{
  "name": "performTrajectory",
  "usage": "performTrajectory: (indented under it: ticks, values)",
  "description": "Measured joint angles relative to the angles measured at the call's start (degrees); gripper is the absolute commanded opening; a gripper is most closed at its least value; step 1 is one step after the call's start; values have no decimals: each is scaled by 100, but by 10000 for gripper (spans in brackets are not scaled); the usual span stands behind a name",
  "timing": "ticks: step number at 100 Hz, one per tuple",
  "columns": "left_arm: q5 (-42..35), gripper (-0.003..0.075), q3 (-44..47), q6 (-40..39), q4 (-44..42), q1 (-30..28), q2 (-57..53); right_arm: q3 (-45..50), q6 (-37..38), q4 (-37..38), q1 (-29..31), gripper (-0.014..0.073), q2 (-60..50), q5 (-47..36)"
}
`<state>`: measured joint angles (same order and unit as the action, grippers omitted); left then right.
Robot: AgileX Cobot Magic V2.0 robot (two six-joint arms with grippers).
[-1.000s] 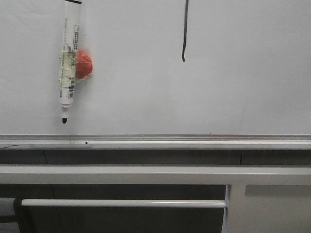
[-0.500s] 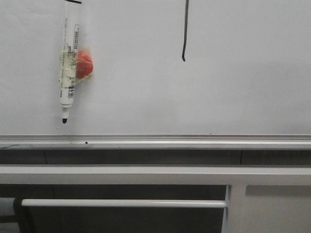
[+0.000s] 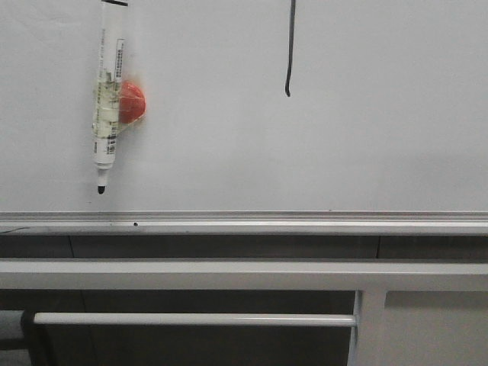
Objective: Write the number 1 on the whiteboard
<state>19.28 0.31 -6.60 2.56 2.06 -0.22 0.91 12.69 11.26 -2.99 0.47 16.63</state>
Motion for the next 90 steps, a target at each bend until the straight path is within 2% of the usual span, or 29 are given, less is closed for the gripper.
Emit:
performTrajectory:
  ticks: [38, 61, 78, 90]
  values:
    - [0, -20, 0, 0, 0, 0, 0, 0, 0, 278, 23, -63, -2, 250]
    - [0, -20, 0, 0, 0, 0, 0, -10, -95, 275, 393, -64, -2, 251]
    - [0, -20, 0, 0, 0, 0, 0, -10, -547, 29, 775, -64, -47, 251]
    - [0, -20, 0, 0, 0, 0, 0, -10, -859, -223, 829, -64, -87, 251]
